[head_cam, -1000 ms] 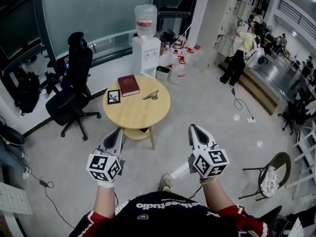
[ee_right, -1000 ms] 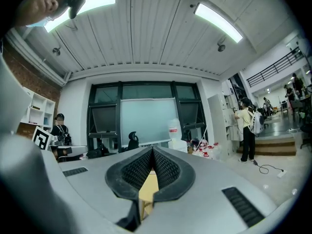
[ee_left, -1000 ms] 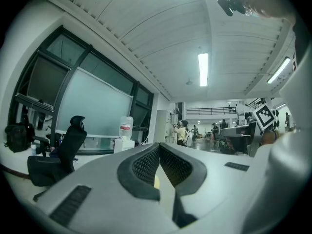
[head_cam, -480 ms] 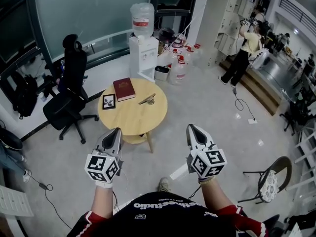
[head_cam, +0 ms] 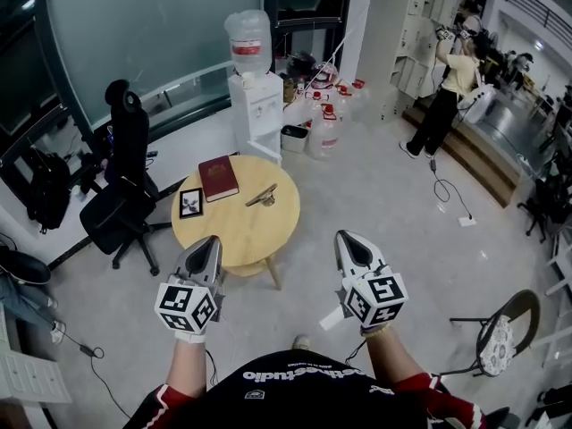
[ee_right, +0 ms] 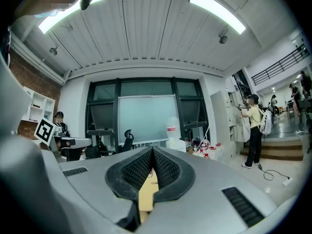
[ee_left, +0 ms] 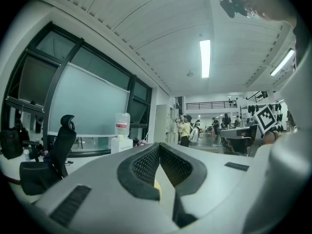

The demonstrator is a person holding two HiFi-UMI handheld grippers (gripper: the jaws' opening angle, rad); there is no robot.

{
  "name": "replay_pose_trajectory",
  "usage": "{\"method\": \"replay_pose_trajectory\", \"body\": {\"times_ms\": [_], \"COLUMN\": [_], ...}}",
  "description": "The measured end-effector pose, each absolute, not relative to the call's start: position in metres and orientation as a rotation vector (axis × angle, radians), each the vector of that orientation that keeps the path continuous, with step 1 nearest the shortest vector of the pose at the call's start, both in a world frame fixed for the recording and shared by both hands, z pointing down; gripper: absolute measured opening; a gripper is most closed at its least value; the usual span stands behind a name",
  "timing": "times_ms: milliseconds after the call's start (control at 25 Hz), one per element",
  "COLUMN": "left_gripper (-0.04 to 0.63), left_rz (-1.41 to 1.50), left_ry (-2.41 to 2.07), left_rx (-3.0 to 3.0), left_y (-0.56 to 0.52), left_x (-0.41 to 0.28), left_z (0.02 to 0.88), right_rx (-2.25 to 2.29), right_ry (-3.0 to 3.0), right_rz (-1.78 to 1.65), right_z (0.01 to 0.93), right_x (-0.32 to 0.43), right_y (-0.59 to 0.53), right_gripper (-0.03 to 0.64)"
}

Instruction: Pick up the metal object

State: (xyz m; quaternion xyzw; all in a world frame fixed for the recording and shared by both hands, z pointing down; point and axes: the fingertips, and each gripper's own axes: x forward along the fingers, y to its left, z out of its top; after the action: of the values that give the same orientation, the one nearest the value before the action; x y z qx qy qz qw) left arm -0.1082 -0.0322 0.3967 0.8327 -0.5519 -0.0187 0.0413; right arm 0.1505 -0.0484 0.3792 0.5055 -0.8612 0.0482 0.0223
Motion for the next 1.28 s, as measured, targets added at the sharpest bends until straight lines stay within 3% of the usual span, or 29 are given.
{"method": "replay_pose_trajectory", "body": {"times_ms": [920, 1280], "left_gripper": [0.017, 0.017], "left_rz": [0.010, 0.074], "left_ry": [-1.749, -1.772], "left_rx": [2.535, 2.517], "left_y": [-0.112, -0.113], "left_x": [-0.026, -0.029], "left_z": [0.387, 0.390], "right_rx": [1.412, 1.363], "right_ry": [-2.764, -2.785], "right_rz": [0.217, 0.272], "right_z": [0.386, 0.394], "right_x": [0.213, 0.205], "right_y": [-0.139, -0.148], "right_gripper": [0.028, 0.028]}}
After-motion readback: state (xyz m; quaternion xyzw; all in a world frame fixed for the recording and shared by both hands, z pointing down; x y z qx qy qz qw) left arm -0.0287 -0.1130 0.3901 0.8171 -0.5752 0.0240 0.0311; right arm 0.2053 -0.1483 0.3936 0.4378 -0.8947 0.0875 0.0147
